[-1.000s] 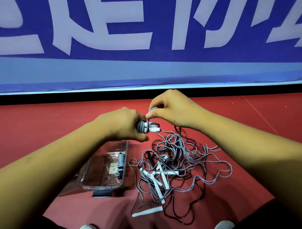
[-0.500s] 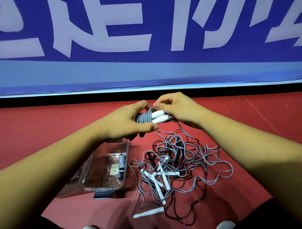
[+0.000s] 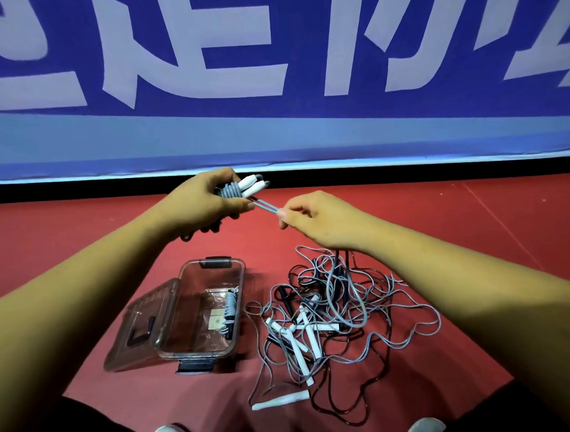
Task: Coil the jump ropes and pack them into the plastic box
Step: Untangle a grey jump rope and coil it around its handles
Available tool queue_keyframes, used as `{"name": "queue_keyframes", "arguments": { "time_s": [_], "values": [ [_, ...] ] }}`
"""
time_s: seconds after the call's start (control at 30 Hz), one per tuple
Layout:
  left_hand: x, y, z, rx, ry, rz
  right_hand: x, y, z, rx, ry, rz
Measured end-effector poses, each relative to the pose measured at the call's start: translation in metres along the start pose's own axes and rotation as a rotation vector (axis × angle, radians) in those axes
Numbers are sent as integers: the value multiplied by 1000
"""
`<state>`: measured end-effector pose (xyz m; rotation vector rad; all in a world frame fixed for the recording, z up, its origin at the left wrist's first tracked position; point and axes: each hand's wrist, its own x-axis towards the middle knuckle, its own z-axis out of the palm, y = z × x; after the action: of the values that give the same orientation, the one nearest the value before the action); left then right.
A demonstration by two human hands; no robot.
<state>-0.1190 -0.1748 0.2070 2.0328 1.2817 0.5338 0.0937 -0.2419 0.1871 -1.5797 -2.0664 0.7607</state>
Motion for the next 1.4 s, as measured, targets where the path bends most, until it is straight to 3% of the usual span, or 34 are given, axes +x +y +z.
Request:
{"name": "queue_keyframes", "arguments": {
  "time_s": [0.17, 0.27, 0.4, 0.5, 0.7, 0.9, 1.0, 1.23, 1.3, 1.4],
  "values": [
    [0, -1, 10, 348, -62, 73, -5, -21, -1, -259, -73, -156],
    [-3, 1, 21, 451, -137, 153, -8, -29, -6, -345, 31, -175],
    [-8, 13, 25, 553, -246, 212, -6, -22, -12, -271, 181, -165],
    [-13, 23, 28, 513, -304, 227, -3, -14, -15, -147, 227, -148],
    [-20, 29, 31, 350, -268, 278, 3, 1, -21, 86, 316, -56],
    [-25, 29, 29, 73, -296, 254, 0, 11, -15, 251, 197, -85],
    [-26, 31, 28, -53, -183, 235, 1, 16, -14, 379, 124, -1],
    [-21, 28, 24, -182, -115, 207, -1, 17, -14, 308, -232, 85],
    [-15, 23, 22, -164, -51, 163, -1, 16, -13, 189, -257, 94],
    [-10, 21, 16, -101, 24, 98, -1, 10, -16, 5, -146, 15]
  ]
}}
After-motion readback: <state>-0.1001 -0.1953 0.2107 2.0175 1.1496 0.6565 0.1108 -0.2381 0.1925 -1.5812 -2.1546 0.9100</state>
